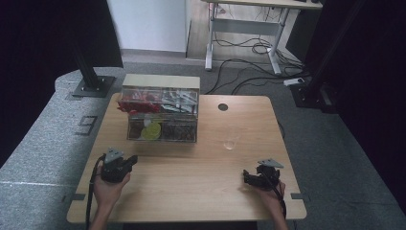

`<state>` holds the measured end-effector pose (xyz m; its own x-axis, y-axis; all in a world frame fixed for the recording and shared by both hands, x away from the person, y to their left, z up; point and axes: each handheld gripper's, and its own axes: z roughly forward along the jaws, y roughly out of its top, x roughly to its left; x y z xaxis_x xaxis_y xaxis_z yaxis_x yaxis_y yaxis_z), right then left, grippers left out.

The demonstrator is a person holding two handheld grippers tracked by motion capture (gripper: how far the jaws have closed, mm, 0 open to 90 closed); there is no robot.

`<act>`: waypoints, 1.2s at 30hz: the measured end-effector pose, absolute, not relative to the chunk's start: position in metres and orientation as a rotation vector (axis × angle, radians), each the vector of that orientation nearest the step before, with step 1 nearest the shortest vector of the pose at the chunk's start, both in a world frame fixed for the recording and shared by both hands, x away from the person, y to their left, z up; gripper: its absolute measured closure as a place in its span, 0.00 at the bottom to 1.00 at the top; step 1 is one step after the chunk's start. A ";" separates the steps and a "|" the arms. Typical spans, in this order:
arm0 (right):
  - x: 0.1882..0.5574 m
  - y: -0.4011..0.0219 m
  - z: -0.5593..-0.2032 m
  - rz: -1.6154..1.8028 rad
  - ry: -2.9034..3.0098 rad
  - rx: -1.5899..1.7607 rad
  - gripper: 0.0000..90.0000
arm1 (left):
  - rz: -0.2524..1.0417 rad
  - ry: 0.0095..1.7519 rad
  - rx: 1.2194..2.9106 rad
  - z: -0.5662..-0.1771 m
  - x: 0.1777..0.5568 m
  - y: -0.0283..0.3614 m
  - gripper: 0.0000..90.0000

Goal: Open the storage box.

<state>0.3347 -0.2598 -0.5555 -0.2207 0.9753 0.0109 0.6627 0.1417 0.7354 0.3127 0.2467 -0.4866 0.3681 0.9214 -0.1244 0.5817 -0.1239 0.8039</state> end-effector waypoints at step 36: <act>0.336 -0.258 -0.556 0.860 1.936 1.574 0.12 | 0.437 1.356 1.796 -0.497 0.381 0.246 1.00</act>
